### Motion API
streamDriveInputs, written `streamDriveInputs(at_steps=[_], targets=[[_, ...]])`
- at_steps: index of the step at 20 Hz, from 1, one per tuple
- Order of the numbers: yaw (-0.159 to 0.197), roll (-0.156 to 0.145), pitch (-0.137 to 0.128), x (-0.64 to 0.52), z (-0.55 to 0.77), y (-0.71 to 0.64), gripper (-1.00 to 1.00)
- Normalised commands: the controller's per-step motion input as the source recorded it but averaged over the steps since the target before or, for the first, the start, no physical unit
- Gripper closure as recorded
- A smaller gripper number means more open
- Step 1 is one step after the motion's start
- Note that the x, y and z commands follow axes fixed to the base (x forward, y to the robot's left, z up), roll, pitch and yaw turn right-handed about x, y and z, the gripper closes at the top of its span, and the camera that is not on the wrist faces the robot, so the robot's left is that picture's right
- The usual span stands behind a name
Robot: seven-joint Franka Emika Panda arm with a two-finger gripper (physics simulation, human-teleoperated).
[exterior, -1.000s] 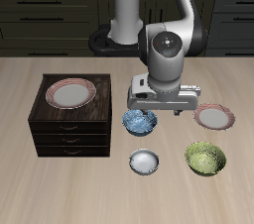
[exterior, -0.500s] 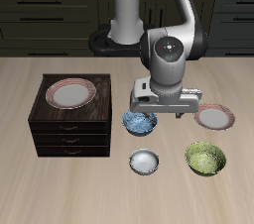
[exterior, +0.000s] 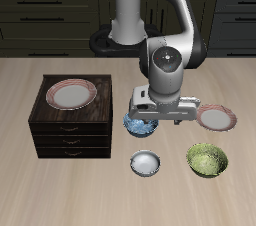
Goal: Place the blue bowl onto the plate that is on the left side of the table
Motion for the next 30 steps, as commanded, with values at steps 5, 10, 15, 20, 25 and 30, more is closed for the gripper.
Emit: streamDriveInputs(at_steps=[5, 10, 15, 20, 25, 30], targets=[[-0.013, 0.018, -0.023, -0.04, -0.10, 0.04, 1.00], [-0.013, 0.007, -0.014, -0.03, 0.00, -0.01, 1.00], [-0.011, -0.009, 0.006, 0.04, -0.07, -0.06, 1.00], [-0.015, -0.001, -0.016, -0.01, 0.08, 0.00, 1.00], [0.003, 0.022, -0.053, -0.19, 0.30, 0.12, 1.00], [0.004, -0.005, -0.070, -0.26, 0.37, 0.00, 1.00]])
